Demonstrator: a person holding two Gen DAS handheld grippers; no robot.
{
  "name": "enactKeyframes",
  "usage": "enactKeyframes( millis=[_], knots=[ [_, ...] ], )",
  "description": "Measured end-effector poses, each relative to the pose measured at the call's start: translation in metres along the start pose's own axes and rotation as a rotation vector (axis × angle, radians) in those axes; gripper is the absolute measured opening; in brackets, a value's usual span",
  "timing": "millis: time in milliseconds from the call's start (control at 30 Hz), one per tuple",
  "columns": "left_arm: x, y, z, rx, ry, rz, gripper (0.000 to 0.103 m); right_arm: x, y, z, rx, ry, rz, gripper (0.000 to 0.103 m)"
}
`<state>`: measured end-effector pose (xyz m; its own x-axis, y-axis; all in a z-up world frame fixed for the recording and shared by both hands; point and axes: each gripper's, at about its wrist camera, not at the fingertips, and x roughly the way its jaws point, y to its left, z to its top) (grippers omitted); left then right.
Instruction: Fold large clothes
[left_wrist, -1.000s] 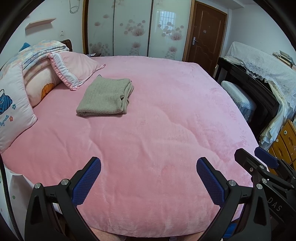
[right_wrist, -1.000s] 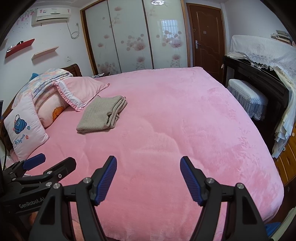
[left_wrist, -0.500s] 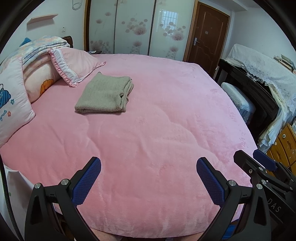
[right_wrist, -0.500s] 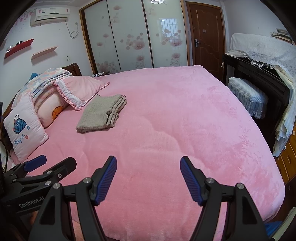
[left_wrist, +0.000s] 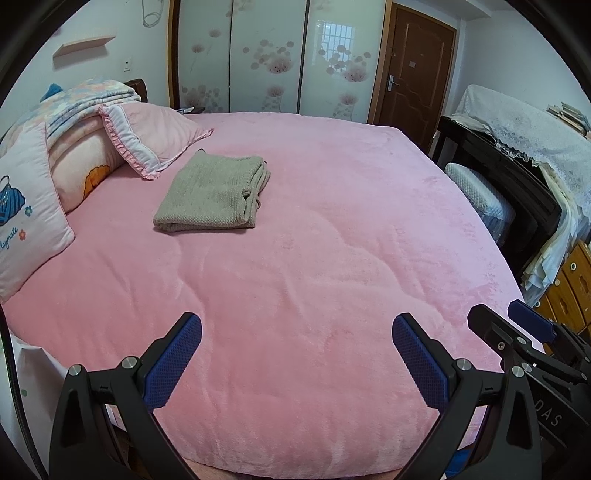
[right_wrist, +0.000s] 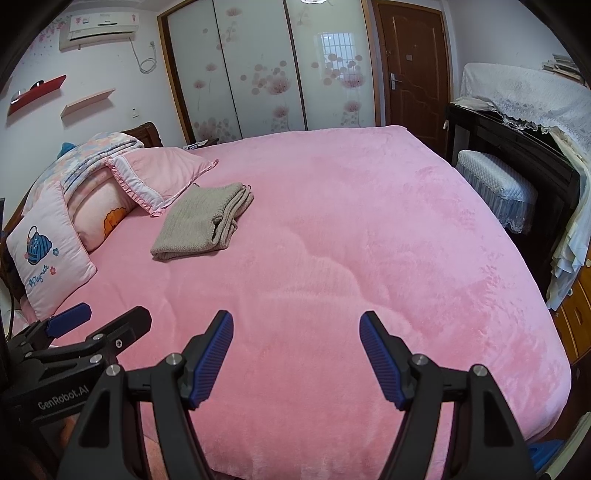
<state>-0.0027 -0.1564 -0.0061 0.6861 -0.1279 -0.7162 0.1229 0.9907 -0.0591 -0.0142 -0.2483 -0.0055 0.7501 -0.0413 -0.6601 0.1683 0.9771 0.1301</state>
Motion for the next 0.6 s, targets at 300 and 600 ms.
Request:
enactKeyframes(
  millis=[300, 600],
  knots=[
    [0.0043, -0.0002, 0.001, 0.002, 0.007, -0.01, 0.102, 0.0035, -0.0006, -0.0026, 0.004, 0.004, -0.001, 0.071],
    [0.0005, -0.0076, -0.0019, 0.03, -0.024, 0.011, 0.102, 0.0041, 0.0007, -0.0057, 0.004, 0.006, -0.007, 0.071]
  ],
)
